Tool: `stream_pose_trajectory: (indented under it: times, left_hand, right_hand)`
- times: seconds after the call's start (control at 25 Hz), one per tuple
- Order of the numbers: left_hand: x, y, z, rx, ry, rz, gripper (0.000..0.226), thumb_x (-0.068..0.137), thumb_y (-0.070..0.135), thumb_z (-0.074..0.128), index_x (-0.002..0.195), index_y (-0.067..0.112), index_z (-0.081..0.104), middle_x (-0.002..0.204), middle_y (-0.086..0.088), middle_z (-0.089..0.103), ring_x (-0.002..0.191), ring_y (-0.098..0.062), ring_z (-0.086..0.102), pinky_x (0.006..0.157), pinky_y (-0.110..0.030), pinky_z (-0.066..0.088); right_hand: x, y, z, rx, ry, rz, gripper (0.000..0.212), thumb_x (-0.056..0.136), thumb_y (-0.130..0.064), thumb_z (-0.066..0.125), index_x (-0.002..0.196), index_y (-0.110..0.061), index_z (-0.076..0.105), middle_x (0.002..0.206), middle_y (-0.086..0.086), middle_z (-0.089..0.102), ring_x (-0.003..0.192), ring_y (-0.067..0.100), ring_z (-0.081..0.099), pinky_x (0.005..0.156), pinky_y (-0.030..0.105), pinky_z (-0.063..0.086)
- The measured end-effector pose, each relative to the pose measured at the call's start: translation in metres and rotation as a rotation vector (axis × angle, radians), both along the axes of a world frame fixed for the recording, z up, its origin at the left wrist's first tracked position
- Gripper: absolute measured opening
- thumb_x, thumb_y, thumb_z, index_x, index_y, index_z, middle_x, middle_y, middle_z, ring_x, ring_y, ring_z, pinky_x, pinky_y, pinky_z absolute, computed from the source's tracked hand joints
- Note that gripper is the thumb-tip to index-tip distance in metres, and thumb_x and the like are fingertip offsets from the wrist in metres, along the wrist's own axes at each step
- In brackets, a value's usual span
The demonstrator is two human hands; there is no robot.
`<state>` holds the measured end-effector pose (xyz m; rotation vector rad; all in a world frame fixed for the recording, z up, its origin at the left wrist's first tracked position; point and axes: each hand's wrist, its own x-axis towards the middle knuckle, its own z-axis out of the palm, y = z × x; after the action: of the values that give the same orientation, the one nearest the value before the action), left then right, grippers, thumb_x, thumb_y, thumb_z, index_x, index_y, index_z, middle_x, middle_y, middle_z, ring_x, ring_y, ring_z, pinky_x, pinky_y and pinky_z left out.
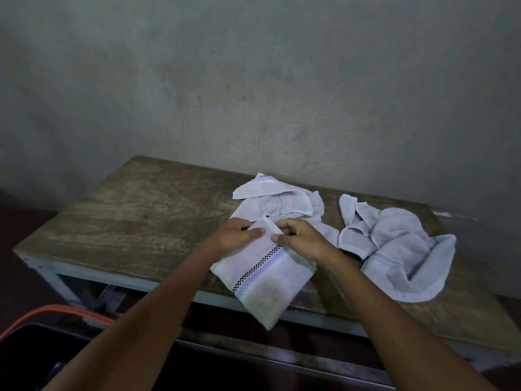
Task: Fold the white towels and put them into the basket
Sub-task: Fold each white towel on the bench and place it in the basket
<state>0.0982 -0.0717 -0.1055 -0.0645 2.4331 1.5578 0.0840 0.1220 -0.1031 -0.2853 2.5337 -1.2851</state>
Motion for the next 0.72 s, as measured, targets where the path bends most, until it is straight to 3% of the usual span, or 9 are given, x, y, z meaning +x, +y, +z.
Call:
stream_pose_trajectory:
  times: [0.2, 0.32, 0.48, 0.56, 0.64, 0.72]
  left_hand:
    - [0.016, -0.021, 0.004, 0.381, -0.048, 0.179, 0.023, 0.086, 0.028, 0.066, 0.098, 0.01, 0.067, 0.104, -0.017, 0.07, 0.092, -0.031, 0.066, 0.09, -0.048, 0.05]
    - [0.026, -0.046, 0.008, 0.52, -0.028, 0.28, 0.024, 0.087, 0.025, 0.064, 0.104, 0.009, 0.065, 0.104, -0.017, 0.069, 0.092, -0.029, 0.064, 0.088, -0.046, 0.051]
    - [0.044, -0.087, -0.003, 0.606, -0.058, 0.463, 0.017, 0.09, 0.025, 0.06, 0.097, 0.01, 0.063, 0.096, -0.015, 0.069, 0.081, -0.027, 0.065, 0.074, -0.04, 0.055]
    - [0.052, -0.11, -0.011, 0.566, -0.1, 0.607, 0.015, 0.09, 0.026, 0.059, 0.089, 0.011, 0.062, 0.09, -0.014, 0.067, 0.075, -0.026, 0.064, 0.067, -0.034, 0.052]
    - [0.056, -0.136, -0.022, 0.349, -0.112, 0.678, 0.017, 0.088, 0.027, 0.059, 0.085, 0.011, 0.062, 0.089, -0.015, 0.066, 0.074, -0.025, 0.061, 0.062, -0.03, 0.048]
    - [0.055, -0.156, -0.026, 0.114, -0.053, 0.672, 0.021, 0.082, 0.03, 0.062, 0.088, 0.01, 0.064, 0.09, -0.013, 0.065, 0.076, -0.026, 0.062, 0.062, -0.029, 0.047]
  right_hand:
    - [0.0, 0.006, 0.013, 0.131, -0.074, 0.116, 0.014, 0.079, -0.04, 0.069, 0.084, -0.028, 0.065, 0.094, -0.006, 0.067, 0.092, 0.016, 0.062, 0.083, 0.033, 0.047]
    - [0.003, -0.001, 0.025, -0.02, -0.1, 0.124, 0.009, 0.082, -0.03, 0.07, 0.085, -0.022, 0.066, 0.089, -0.004, 0.067, 0.083, 0.012, 0.061, 0.073, 0.023, 0.045]
    - [-0.001, -0.035, 0.021, -0.184, -0.18, 0.081, 0.018, 0.085, -0.016, 0.067, 0.103, -0.012, 0.064, 0.093, 0.007, 0.071, 0.083, 0.017, 0.067, 0.075, 0.028, 0.053]
    - [-0.007, -0.066, 0.013, -0.247, -0.169, -0.038, 0.014, 0.089, -0.007, 0.059, 0.101, -0.009, 0.064, 0.079, 0.01, 0.07, 0.07, 0.017, 0.065, 0.07, 0.029, 0.053]
    - [-0.012, -0.096, 0.007, -0.201, -0.08, -0.064, 0.014, 0.09, -0.006, 0.053, 0.098, -0.009, 0.064, 0.07, 0.005, 0.065, 0.065, 0.015, 0.061, 0.066, 0.027, 0.051]
    - [-0.014, -0.122, 0.0, -0.065, 0.041, 0.03, 0.014, 0.088, -0.012, 0.055, 0.098, -0.015, 0.064, 0.075, -0.003, 0.062, 0.072, 0.013, 0.059, 0.07, 0.027, 0.049]
